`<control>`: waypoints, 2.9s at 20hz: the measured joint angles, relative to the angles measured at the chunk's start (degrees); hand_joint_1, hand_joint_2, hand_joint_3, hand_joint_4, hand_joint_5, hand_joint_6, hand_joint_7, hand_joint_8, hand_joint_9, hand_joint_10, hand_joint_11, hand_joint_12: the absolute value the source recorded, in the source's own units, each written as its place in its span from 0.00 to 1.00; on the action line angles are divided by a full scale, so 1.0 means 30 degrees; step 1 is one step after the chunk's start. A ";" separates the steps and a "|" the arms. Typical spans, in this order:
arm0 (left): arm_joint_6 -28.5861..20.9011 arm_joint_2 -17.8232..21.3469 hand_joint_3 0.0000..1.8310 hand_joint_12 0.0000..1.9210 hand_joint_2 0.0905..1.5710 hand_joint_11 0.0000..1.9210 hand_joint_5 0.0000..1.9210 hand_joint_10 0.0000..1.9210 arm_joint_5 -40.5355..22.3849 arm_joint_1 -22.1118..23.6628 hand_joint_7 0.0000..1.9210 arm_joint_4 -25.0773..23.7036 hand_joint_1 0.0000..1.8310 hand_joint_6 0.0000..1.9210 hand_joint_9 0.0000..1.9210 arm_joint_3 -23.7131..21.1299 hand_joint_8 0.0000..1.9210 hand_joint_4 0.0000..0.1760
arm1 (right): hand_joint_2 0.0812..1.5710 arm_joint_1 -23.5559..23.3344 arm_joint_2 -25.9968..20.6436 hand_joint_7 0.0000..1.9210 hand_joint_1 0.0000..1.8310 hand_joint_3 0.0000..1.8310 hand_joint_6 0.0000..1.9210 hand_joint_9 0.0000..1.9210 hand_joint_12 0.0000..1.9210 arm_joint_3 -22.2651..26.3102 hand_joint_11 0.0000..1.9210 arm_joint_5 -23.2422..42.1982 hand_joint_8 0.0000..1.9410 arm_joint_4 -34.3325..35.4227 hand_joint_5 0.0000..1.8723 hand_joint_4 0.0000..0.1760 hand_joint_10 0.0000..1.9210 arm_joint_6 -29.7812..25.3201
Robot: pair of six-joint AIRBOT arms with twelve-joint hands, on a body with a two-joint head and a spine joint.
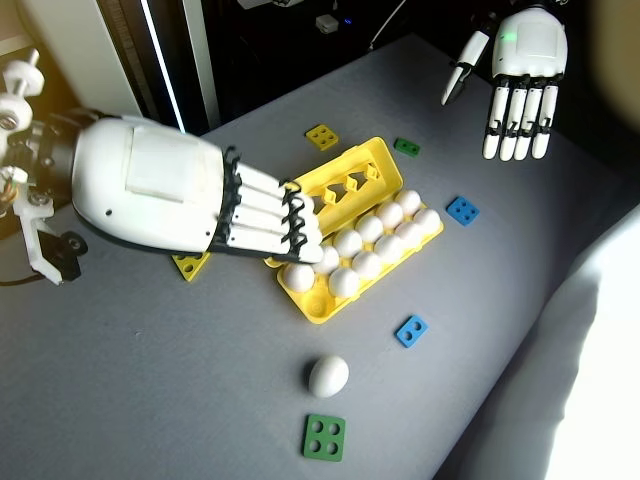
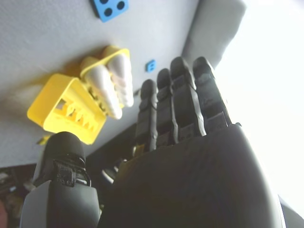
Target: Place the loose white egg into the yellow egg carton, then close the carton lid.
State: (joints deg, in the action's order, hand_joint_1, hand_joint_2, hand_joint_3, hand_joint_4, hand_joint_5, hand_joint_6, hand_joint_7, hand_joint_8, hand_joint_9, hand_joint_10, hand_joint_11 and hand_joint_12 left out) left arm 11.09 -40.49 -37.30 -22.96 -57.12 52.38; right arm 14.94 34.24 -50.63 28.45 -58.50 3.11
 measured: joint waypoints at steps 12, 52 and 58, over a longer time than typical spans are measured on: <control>-0.1064 -0.0044 0.00 0.00 0.77 0.00 0.04 0.00 -0.0612 0.0044 0.01 -0.1880 0.00 0.00 0.00 0.0648 0.00 0.00 | 0.74 -0.1581 0.2171 0.15 0.00 0.00 0.00 0.13 0.31 -0.1413 0.00 -0.3956 0.00 0.6462 0.16 0.00 0.01 0.7832; -0.7832 -0.0401 0.00 0.00 0.75 0.00 0.12 0.01 -0.7854 -0.0481 0.08 -0.6572 0.00 0.00 0.04 0.3096 0.01 0.00 | 0.52 -0.0918 1.0105 0.05 0.60 0.00 0.01 0.00 0.00 -1.1992 0.00 -0.5224 0.00 1.5147 0.33 1.00 0.00 0.8728; -0.7424 -0.0124 0.00 0.00 0.75 0.00 0.12 0.00 -0.8160 -0.0736 0.08 -0.6652 0.00 0.00 0.03 0.2841 0.00 0.00 | 0.52 0.0029 1.0418 0.06 0.56 0.00 0.01 0.00 0.00 -1.2495 0.00 -0.5792 0.00 1.4236 0.40 1.00 0.00 0.8721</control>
State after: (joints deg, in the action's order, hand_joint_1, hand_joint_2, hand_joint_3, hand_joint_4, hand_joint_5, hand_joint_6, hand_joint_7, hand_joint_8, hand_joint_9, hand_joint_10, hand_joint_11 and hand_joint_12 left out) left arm -11.18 -40.86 -61.78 -25.17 -77.08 60.90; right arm 15.03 65.49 -88.12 11.07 -15.79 29.28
